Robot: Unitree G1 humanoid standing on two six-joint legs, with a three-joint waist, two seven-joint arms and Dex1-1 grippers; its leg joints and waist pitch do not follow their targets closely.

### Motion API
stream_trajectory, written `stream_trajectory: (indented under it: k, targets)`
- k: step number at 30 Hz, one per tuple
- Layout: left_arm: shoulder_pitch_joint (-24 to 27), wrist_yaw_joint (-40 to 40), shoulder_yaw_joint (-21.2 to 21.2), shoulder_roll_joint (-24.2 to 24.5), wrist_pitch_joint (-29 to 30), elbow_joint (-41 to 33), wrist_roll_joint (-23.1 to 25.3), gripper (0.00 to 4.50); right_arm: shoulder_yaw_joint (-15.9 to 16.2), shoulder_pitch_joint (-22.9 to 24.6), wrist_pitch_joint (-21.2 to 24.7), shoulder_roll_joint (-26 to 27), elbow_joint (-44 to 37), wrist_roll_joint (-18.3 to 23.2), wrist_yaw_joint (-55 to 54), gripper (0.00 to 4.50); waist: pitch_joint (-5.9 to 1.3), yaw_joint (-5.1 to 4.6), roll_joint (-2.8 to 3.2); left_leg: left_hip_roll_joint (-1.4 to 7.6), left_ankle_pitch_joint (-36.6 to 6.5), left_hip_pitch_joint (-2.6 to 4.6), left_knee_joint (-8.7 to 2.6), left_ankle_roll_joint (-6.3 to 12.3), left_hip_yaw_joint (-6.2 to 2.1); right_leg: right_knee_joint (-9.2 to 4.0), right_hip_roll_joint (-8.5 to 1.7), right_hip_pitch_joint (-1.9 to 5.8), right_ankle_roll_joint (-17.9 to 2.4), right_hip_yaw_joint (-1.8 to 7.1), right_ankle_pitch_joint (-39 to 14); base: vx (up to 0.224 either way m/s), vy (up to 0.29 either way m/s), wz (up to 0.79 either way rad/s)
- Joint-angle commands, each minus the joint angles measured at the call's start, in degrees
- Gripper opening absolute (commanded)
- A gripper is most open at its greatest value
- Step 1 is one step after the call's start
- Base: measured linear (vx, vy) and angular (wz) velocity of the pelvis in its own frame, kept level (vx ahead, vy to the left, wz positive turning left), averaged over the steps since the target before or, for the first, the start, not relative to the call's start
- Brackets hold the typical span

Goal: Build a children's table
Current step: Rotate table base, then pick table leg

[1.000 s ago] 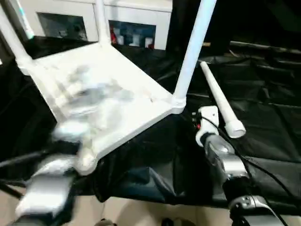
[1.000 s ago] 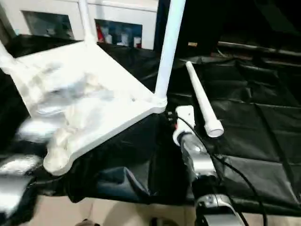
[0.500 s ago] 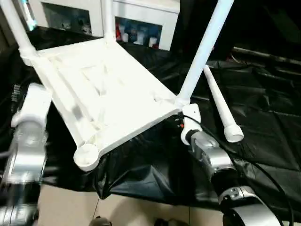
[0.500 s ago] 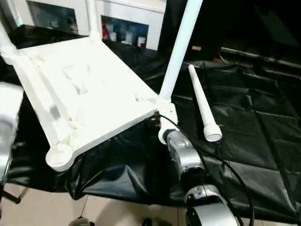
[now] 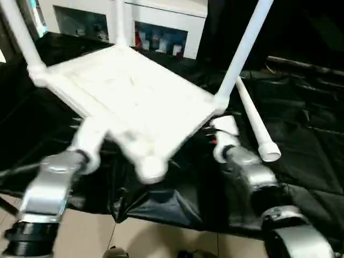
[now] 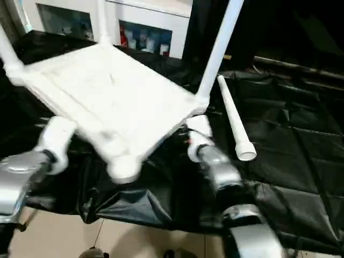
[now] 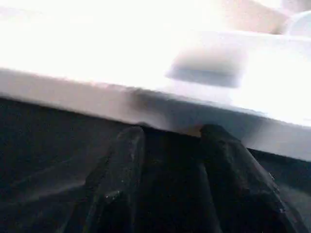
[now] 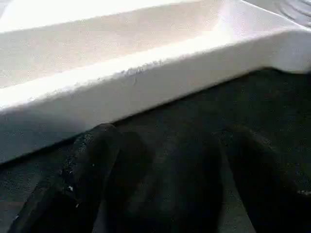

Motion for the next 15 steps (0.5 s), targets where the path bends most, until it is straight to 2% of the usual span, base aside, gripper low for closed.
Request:
stream_trajectory:
  k: [1, 2, 3, 4, 5, 7, 8, 9, 10, 11, 12, 15]
  targets:
    - [-1.45, -0.94, -2.73, -0.81, -1.15, 0.2, -0.94, 2.14, -2.58, -1.88, 2.92, -2.08, -3.13, 1.67, -0.12, 3.77, -3.73, -0.38, 2.04, 0.23, -13.66, 0.21, -4.3, -0.8, 0.26, -4.05, -2.2, 3.13, -7.62, 2.95, -14.06, 0.0, 0.0, 0.0]
    - [-1.61, -0.82, -2.96, -1.01, -1.1, 0.41, -1.07, 2.14, -3.25, -2.25, 3.78, -2.4, -3.7, 2.21, -0.34, 3.77, -3.91, -0.5, 2.11, 0.23, -13.19, 0.13, -4.17, -0.78, 0.22, -3.87, -2.17, 3.35, -7.63, 2.95, -13.06, 0.0, 0.0, 0.0]
    - [-1.74, -1.76, -3.72, -0.08, -1.64, 0.35, -0.9, 2.14, -4.36, -3.38, 5.72, -3.07, -4.49, 2.94, -1.05, 3.77, -3.93, -0.65, 2.43, 0.06, -12.55, 0.05, -4.14, -0.62, 0.19, -3.75, -2.11, 3.5, -7.81, 2.93, -12.47, 0.0, 0.0, 0.0]
    - [-1.77, -1.86, -3.73, 0.04, -1.68, 0.33, -0.92, 2.14, -4.46, -3.54, 5.99, -3.16, -4.54, 3.0, -1.12, 3.77, -3.97, -0.78, 2.28, 0.11, -12.52, 0.08, -4.11, -0.52, 0.18, -3.74, -2.12, 3.47, -7.9, 2.9, -12.49, 0.0, 0.0, 0.0]
    - [-2.24, -2.83, -3.41, 1.37, -2.81, 0.29, -1.14, 2.14, -5.35, -5.77, 10.14, -4.34, -4.73, 3.57, -1.57, 3.77, -3.99, -0.98, 2.22, -0.03, -12.12, -0.04, -3.97, -0.32, 0.25, -3.68, -2.0, 3.55, -8.05, 2.89, -12.51, 0.0, 0.0, 0.0]
    - [-2.61, -3.23, -3.01, 1.88, -3.61, 0.39, -1.17, 2.16, -5.68, -7.02, 12.55, -4.96, -4.52, 3.93, -1.44, 3.94, -4.01, -1.12, 2.41, -0.04, -11.44, -0.13, -3.92, -0.26, 0.15, -3.65, -2.06, 3.72, -8.03, 2.9, -12.91, 0.0, 0.0, 0.0]
    - [-3.23, -3.7, -2.3, 2.38, -4.59, 0.6, -1.37, 2.16, -6.18, -8.65, 14.59, -5.64, -3.81, 4.68, -0.8, 4.05, -4.03, -1.3, 2.52, -0.08, -10.68, -0.32, -3.8, -0.29, 0.14, -3.6, -2.01, 3.84, -8.26, 2.97, -12.39, 0.0, 0.0, 0.0]
    - [-4.81, -4.74, -0.52, 2.94, -6.12, 0.79, -2.42, 2.16, -7.2, -11.82, 16.3, -6.96, -2.01, 5.82, -0.05, 4.05, -4.02, -1.34, 2.96, -0.09, -10.89, -0.19, -3.79, -0.33, 0.13, -3.63, -1.96, 3.78, -8.43, 2.98, -12.43, 0.0, 0.0, 0.0]
    - [-4.94, -4.84, -0.35, 2.97, -6.17, 0.77, -2.56, 2.16, -7.32, -12.12, 16.36, -7.06, -1.73, 5.84, -0.23, 4.05, -3.99, -1.53, 2.77, -0.16, -11.26, -0.17, -3.69, -0.25, 0.19, -3.78, -1.9, 3.67, -8.61, 2.95, -12.95, 0.0, 0.0, 0.0]
    - [-6.37, -6.24, 1.23, 3.21, -6.88, 0.35, -4.48, 2.16, -8.58, -15.64, 16.84, -8.44, 1.89, 5.67, -2.51, 4.22, -4.09, -1.61, 2.96, -0.25, -10.97, 0.06, -3.45, -0.55, 0.32, -3.57, -1.79, 3.47, -9.95, 2.96, -11.89, 0.0, 0.0, 0.0]
    - [-6.6, -6.53, 1.39, 3.22, -6.98, 0.18, -4.9, 2.16, -8.79, -16.29, 16.91, -8.73, 2.69, 5.48, -3.1, 4.31, -4.25, -1.5, 2.97, -0.34, -10.44, -0.09, -3.32, -0.51, 0.31, -3.46, -1.85, 3.73, -10.15, 2.92, -11.46, 0.0, 0.0, 0.0]
    - [-6.91, -8.13, 1.75, 3.18, -6.95, -1.15, -6.84, 2.16, -8.85, -18.37, 16.32, -9.91, 5.62, 4.71, -3.78, 4.47, -4.11, -1.44, 2.91, -0.26, -8.72, -0.58, -3.31, -0.36, 0.32, -3.13, -1.84, 3.91, -10.57, 2.85, -9.98, 0.0, 0.0, 0.0]
